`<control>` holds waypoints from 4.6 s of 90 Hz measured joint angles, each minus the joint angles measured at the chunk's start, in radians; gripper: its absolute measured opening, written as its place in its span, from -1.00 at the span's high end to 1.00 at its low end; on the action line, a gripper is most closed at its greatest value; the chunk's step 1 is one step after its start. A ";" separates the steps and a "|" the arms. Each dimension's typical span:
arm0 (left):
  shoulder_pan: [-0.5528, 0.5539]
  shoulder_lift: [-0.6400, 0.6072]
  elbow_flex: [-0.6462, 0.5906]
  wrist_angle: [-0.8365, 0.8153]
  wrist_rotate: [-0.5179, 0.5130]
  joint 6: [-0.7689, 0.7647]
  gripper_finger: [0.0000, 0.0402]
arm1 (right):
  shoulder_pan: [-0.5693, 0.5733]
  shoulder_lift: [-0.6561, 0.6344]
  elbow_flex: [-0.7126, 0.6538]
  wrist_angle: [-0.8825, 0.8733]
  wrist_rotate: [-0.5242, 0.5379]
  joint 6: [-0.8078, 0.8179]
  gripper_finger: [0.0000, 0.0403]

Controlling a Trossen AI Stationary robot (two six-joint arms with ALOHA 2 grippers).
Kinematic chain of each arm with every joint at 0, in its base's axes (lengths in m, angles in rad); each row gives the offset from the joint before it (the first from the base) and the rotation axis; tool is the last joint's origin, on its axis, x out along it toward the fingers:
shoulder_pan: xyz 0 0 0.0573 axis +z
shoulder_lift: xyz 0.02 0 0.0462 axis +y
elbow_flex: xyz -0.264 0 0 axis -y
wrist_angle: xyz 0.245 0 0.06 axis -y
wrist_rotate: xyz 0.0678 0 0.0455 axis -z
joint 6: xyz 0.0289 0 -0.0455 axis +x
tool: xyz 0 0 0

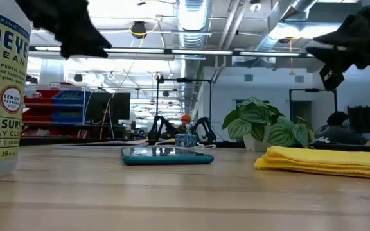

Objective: Apply microfiber cloth
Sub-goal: Spray the front of the blue tablet

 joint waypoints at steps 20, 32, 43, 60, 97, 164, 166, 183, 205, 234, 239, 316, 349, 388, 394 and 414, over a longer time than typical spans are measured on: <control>-0.106 -0.127 -0.253 0.294 -0.015 -0.087 0.13 | 0.074 0.050 0.001 0.116 -0.024 0.024 0.52; -0.164 -0.132 -0.302 0.363 -0.052 -0.152 0.13 | 0.210 0.150 0.028 0.161 0.009 -0.089 0.52; -0.219 -0.117 -0.304 0.366 -0.090 -0.224 0.13 | 0.374 0.306 0.118 0.137 0.143 -0.191 0.52; -0.298 -0.070 -0.304 0.365 -0.168 -0.279 0.13 | 0.580 0.586 0.331 -0.118 0.398 -0.224 0.52; -0.382 0.009 -0.305 0.391 -0.312 -0.327 0.13 | 0.649 1.058 0.515 -0.190 0.350 0.114 0.46; -0.381 0.012 -0.305 0.388 -0.310 -0.324 0.13 | 0.597 1.601 0.601 -0.318 0.505 0.147 0.34; -0.381 0.012 -0.305 0.389 -0.310 -0.324 0.13 | 0.592 1.601 0.600 -0.313 0.505 0.120 0.40; -0.381 0.012 -0.305 0.390 -0.310 -0.343 0.13 | 0.530 1.548 0.591 -0.291 0.497 -0.157 0.93; -0.381 0.012 -0.305 0.390 -0.310 -0.347 0.13 | 0.471 1.388 0.591 -0.290 0.450 -0.477 0.94; -0.381 0.012 -0.305 0.390 -0.310 -0.358 0.13 | 0.394 1.381 0.591 -0.263 0.310 -0.669 0.96; -0.381 0.012 -0.304 0.390 -0.310 -0.358 0.13 | 0.381 1.409 0.591 -0.248 0.309 -0.669 0.94; -0.381 0.018 -0.304 0.380 -0.310 -0.367 0.13 | 0.260 1.445 0.607 -0.256 0.176 -0.248 0.08; -0.381 0.073 -0.304 0.392 -0.310 -0.369 0.13 | 0.254 1.480 0.634 -0.276 0.348 -0.248 0.37; -0.434 0.208 -0.207 0.270 -0.083 0.115 0.16 | 0.136 1.591 0.864 -0.102 0.150 -0.098 0.33; -0.435 0.263 -0.175 0.229 -0.051 0.202 0.19 | 0.104 1.637 0.905 -0.104 0.086 -0.054 0.28; -0.419 0.467 -0.144 0.232 0.052 0.237 0.30 | 0.021 1.826 0.993 -0.135 -0.094 0.077 -0.02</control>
